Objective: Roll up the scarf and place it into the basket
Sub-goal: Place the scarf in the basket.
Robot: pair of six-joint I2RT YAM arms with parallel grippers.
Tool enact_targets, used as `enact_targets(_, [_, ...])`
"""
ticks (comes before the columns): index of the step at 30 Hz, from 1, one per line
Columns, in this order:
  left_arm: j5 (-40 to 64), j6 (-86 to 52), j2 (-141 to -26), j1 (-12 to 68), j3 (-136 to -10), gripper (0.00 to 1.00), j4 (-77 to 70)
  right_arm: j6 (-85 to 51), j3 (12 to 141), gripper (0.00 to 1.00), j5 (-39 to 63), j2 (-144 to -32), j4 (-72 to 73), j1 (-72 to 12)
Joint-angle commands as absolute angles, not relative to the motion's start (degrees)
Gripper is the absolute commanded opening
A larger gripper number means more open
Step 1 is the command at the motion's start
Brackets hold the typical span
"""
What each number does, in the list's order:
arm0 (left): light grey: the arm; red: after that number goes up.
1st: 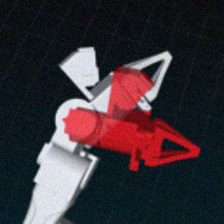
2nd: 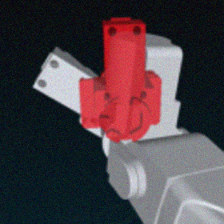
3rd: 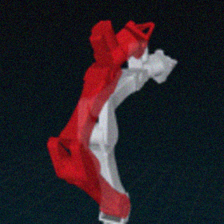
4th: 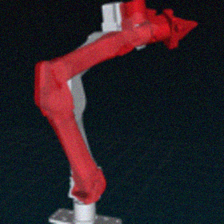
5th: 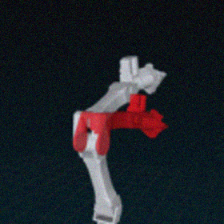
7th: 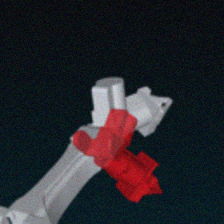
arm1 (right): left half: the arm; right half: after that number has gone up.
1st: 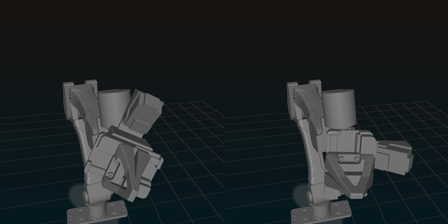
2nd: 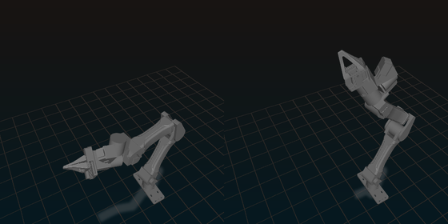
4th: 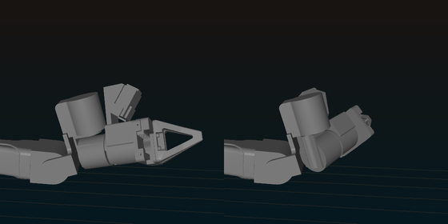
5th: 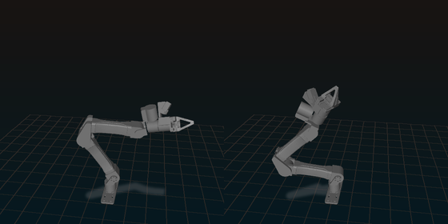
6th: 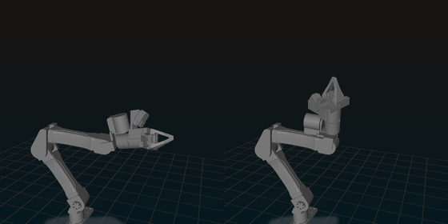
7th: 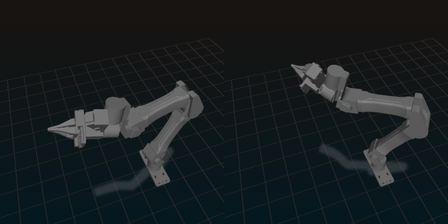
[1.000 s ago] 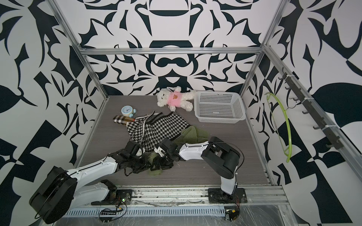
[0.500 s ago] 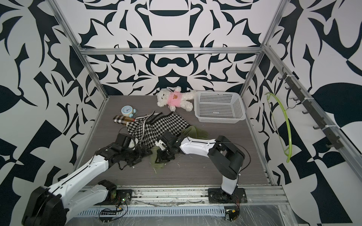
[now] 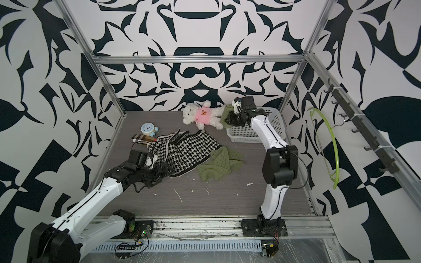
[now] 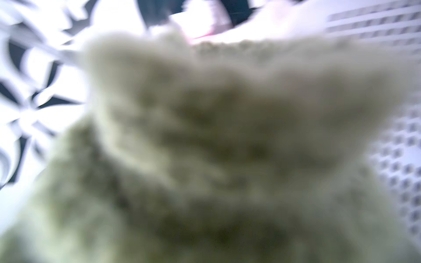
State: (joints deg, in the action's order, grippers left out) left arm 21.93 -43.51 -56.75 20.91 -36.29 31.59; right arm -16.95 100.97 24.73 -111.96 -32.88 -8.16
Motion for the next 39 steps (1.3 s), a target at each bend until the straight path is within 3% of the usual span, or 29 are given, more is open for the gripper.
enact_targets(1, [22.07,-45.05,-54.27,20.74,-34.95,0.99,30.49,-16.14,107.25,0.00,24.31,-118.31,-34.93,-7.04])
enact_targets(7, [20.55,-45.31,-52.28,20.72,-34.59,0.99,31.91,-18.34,121.45,0.00,20.89,-130.15,-36.72,-5.29])
enact_targets(17, [20.35,-45.07,-52.41,20.72,-34.05,0.99,31.44,-19.02,134.20,0.00,22.17,-140.61,-43.77,-3.73])
enact_targets(22, [20.55,-45.00,-53.26,20.73,-33.97,0.99,31.13,-19.38,133.36,0.16,22.78,-142.36,-44.81,-3.72])
enact_targets(27, [20.62,-45.39,-53.77,20.71,-34.02,0.99,30.59,-19.06,131.09,0.20,20.31,-141.13,-45.23,-3.54])
enact_targets(31, [21.01,-45.61,-54.48,20.74,-33.96,0.99,30.02,-19.25,133.60,0.41,22.20,-142.60,-46.99,-1.80])
enact_targets(33, [21.13,-45.65,-54.65,20.70,-34.04,0.99,29.81,-19.25,133.43,0.61,22.41,-142.47,-45.98,-0.83])
enact_targets(35, [21.13,-45.70,-54.58,20.74,-34.23,0.99,29.92,-19.25,132.92,0.89,22.96,-141.90,-44.77,-0.01])
enact_targets(38, [21.01,-45.53,-54.49,20.70,-34.52,0.99,30.35,-19.25,133.75,0.92,24.90,-141.17,-44.47,1.44])
enact_targets(39, [20.92,-45.59,-54.49,20.67,-34.54,0.99,30.56,-19.16,133.58,1.00,25.26,-141.17,-44.47,1.97])
